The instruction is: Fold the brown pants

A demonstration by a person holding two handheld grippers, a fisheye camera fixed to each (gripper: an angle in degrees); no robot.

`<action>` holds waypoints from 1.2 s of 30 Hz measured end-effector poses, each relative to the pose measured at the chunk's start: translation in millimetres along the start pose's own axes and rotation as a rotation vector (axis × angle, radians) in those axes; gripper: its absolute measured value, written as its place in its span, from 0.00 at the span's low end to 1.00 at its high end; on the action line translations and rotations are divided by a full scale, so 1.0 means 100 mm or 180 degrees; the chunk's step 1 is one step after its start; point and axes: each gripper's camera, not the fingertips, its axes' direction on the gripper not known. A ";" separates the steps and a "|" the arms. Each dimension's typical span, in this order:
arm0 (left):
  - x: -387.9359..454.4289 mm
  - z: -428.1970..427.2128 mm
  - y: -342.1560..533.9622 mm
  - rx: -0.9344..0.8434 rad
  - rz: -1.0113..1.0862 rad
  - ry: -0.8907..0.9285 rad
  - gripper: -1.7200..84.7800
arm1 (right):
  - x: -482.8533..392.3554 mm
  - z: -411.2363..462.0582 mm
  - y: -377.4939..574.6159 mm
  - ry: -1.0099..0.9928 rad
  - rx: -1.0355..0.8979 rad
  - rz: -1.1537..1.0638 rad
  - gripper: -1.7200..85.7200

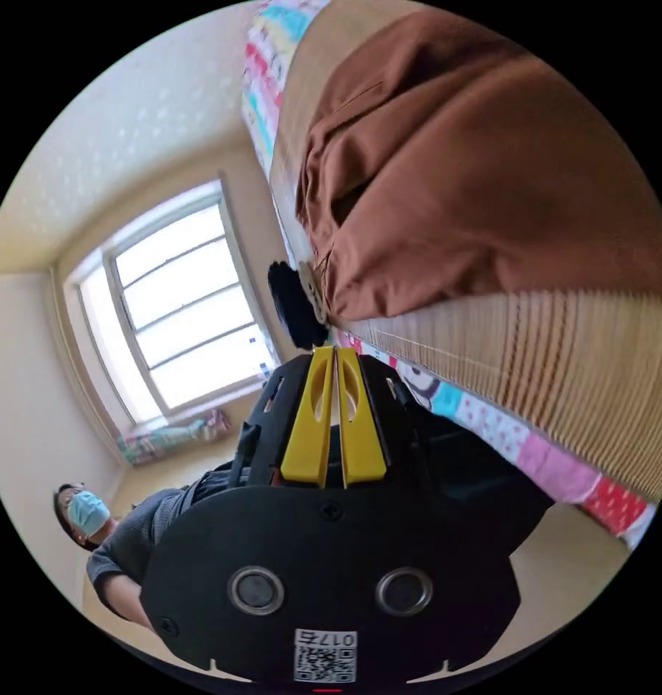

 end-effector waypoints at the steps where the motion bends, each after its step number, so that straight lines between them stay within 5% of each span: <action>1: -0.01 0.03 -0.11 -0.0030 -0.0029 -0.0004 0.17 | 0.11 -0.19 0.14 -0.0076 0.0181 0.0087 0.03; 6: -0.25 0.39 -1.00 -0.0261 -0.0547 0.0082 0.18 | 0.77 -1.38 1.65 -0.0874 0.2021 0.0743 0.03; 14: -0.31 0.55 -1.59 -0.0449 -0.1119 0.0149 0.13 | 0.93 -1.17 2.98 -0.2079 0.3910 0.0817 0.02; 19: -0.36 0.28 -1.88 -0.0907 -0.0756 -0.0410 0.02 | 0.82 -0.79 2.97 -0.2401 0.3977 0.0859 0.02; 21: -0.40 -0.19 -1.99 -0.0708 -0.0669 -0.1335 0.01 | 0.73 -0.78 2.89 -0.2571 0.3858 0.0881 0.02; 26: -0.62 -0.70 -2.06 -0.0945 -0.0244 -0.1535 0.02 | 0.40 -1.24 2.62 -0.1920 0.3235 0.0804 0.02; 31: -0.41 -0.48 -1.80 -0.0958 0.0401 -0.0678 0.13 | 0.18 -1.54 2.30 -0.1570 0.2811 0.0917 0.02; 33: -0.40 -0.25 -1.74 -0.0767 0.0235 0.0049 0.16 | 0.10 -1.61 2.14 -0.1772 0.2795 0.0897 0.02; 36: -0.44 -0.02 -1.68 -0.0434 -0.0281 0.0071 0.15 | -0.07 -1.78 1.91 -0.1909 0.2677 0.0773 0.02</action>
